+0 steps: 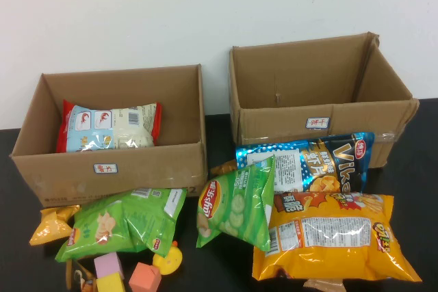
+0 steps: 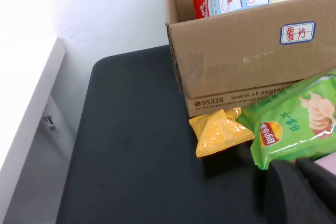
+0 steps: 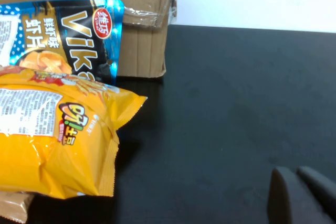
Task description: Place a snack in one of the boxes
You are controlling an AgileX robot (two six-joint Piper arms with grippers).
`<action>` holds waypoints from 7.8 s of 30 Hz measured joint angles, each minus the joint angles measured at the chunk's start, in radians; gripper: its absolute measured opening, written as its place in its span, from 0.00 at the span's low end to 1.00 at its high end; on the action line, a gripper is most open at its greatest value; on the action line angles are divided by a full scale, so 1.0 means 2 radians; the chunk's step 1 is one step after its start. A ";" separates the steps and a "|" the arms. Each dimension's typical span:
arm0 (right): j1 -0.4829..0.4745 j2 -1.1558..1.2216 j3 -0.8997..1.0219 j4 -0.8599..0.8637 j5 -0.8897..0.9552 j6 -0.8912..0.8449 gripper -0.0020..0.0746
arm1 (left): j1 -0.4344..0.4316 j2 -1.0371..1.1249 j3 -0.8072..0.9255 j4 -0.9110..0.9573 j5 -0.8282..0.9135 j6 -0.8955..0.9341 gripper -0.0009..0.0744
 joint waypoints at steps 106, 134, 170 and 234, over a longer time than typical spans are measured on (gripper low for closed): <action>0.001 0.000 0.000 0.000 0.001 0.000 0.02 | -0.447 0.684 -0.380 0.066 0.277 -0.158 0.34; 0.001 0.000 0.000 0.000 0.001 0.000 0.02 | -0.414 0.914 -0.344 0.054 0.072 -0.248 0.90; 0.001 0.000 0.000 0.000 0.001 0.000 0.02 | -0.401 0.885 -0.688 0.258 -0.044 -0.252 0.37; 0.001 0.000 0.000 0.000 0.001 0.000 0.02 | -0.228 0.828 -0.293 0.181 -0.010 -0.495 0.82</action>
